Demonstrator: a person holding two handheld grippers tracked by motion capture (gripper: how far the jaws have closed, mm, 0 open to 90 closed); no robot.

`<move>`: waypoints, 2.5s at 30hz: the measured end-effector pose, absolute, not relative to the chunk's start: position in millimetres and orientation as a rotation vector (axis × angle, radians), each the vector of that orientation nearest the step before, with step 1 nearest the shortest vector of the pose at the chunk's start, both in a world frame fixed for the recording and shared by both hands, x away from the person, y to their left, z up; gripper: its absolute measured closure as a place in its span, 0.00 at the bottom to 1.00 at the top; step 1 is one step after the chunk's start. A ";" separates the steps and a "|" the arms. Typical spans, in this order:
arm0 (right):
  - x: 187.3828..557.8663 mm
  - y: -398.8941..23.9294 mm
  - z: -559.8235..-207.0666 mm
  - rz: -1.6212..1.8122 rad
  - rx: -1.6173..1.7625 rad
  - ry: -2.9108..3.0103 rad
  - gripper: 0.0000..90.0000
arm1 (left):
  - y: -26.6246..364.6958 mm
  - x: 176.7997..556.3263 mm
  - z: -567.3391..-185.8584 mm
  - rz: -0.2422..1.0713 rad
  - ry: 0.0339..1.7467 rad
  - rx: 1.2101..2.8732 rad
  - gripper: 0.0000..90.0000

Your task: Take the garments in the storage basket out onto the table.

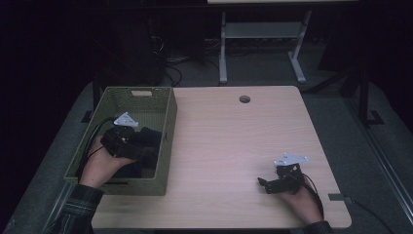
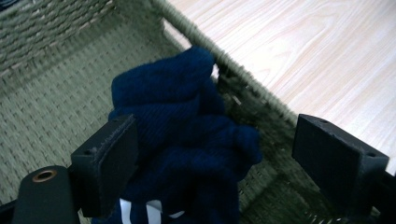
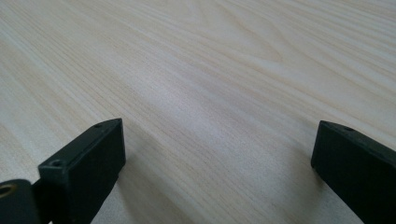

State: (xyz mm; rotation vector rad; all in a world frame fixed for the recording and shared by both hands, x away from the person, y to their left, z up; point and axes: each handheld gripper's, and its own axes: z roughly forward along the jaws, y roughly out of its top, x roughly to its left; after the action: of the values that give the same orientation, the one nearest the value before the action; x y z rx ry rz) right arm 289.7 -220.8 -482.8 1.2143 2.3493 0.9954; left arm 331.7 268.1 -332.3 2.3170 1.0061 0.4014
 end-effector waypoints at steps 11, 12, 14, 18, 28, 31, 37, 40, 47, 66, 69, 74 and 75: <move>289.8 -220.9 -482.8 0.995 1.214 2.349 0.03 | 277.2 331.3 -345.9 0.402 1.050 2.324 0.14; 289.7 -220.9 -482.7 0.995 1.214 2.349 0.03 | 278.2 331.2 -346.7 0.401 1.052 2.323 0.14; 289.8 -220.9 -482.7 0.995 1.214 2.349 0.03 | 279.7 331.0 -348.3 0.406 1.063 2.326 0.14; 289.8 -220.9 -482.8 0.996 1.214 2.349 0.03 | 281.5 331.6 -352.6 0.407 1.071 2.337 0.14; 289.8 -220.9 -482.8 0.996 1.214 2.349 0.03 | 281.1 340.3 -366.2 0.413 1.082 2.397 0.14; 289.8 -220.9 -482.8 0.995 1.214 2.350 0.03 | 281.6 343.0 -369.9 0.404 1.091 2.409 0.14; 289.8 -220.9 -482.8 0.996 1.214 2.349 0.03 | 279.6 348.4 -375.8 0.397 1.105 2.459 0.15; 289.8 -220.9 -482.8 0.995 1.214 2.350 0.03 | 277.8 350.9 -379.0 0.412 1.103 2.489 0.16; 289.8 -220.9 -482.8 0.996 1.214 2.350 0.03 | 279.5 354.5 -381.5 0.401 1.117 2.490 0.22; 289.8 -220.9 -482.7 0.996 1.214 2.350 0.03 | 283.0 359.1 -377.6 0.331 1.096 2.487 0.69; 289.8 -220.9 -482.8 0.995 1.214 2.349 0.03 | 282.5 360.0 -373.0 0.311 1.097 2.489 0.74; 289.8 -220.9 -482.8 0.996 1.214 2.349 0.03 | 281.4 361.3 -362.1 0.308 1.081 2.499 0.77; 289.8 -220.9 -482.8 0.996 1.214 2.350 0.03 | 281.0 361.4 -359.3 0.306 1.083 2.498 0.77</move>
State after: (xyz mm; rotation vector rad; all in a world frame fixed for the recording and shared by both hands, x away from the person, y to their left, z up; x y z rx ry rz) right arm 289.8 -220.9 -482.8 1.2141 2.3495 0.9955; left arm 361.4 281.0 -359.3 2.4977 1.0826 0.3058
